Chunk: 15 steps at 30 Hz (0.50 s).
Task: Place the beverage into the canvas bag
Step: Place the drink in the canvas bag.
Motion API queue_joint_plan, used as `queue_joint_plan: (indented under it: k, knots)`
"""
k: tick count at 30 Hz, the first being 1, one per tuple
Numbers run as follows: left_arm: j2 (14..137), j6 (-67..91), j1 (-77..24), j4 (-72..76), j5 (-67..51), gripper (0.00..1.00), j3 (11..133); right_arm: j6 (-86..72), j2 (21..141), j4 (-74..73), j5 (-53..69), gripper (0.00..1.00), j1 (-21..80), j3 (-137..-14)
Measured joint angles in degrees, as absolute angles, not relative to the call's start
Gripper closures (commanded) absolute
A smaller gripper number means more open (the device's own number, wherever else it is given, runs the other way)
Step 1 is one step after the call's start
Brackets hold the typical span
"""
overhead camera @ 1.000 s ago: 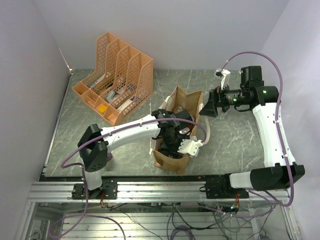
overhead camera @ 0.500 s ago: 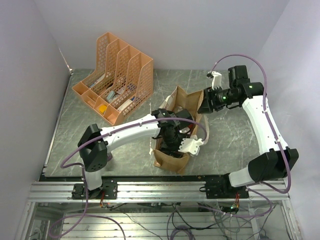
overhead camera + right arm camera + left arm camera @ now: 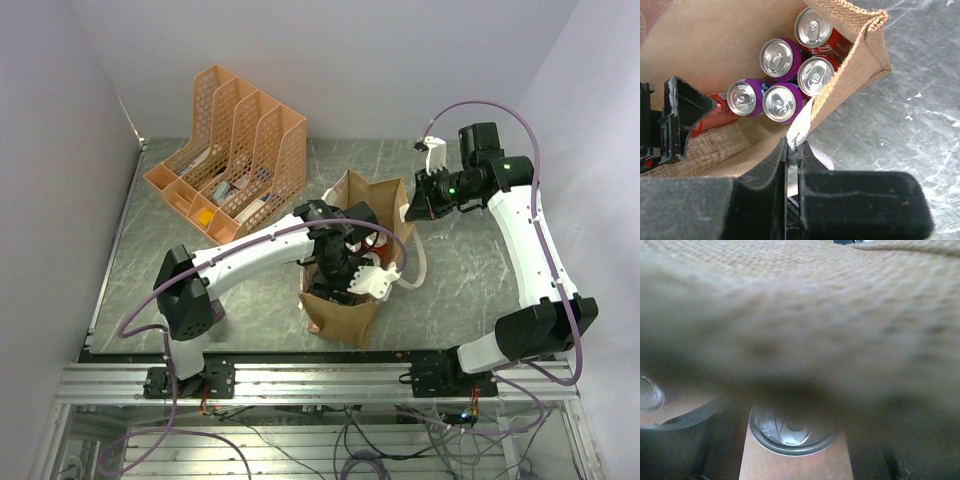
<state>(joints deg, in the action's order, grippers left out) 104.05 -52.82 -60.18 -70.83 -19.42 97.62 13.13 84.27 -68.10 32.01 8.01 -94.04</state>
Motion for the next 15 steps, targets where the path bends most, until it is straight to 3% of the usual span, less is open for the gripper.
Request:
queue_joint_plan:
  k: [15]
  knots:
    - [107.72, -62.87, -60.16, -77.89, -21.10, 0.93, 101.71, 14.00, 86.37, -72.77, 35.42, 1.00, 5.58, -96.75]
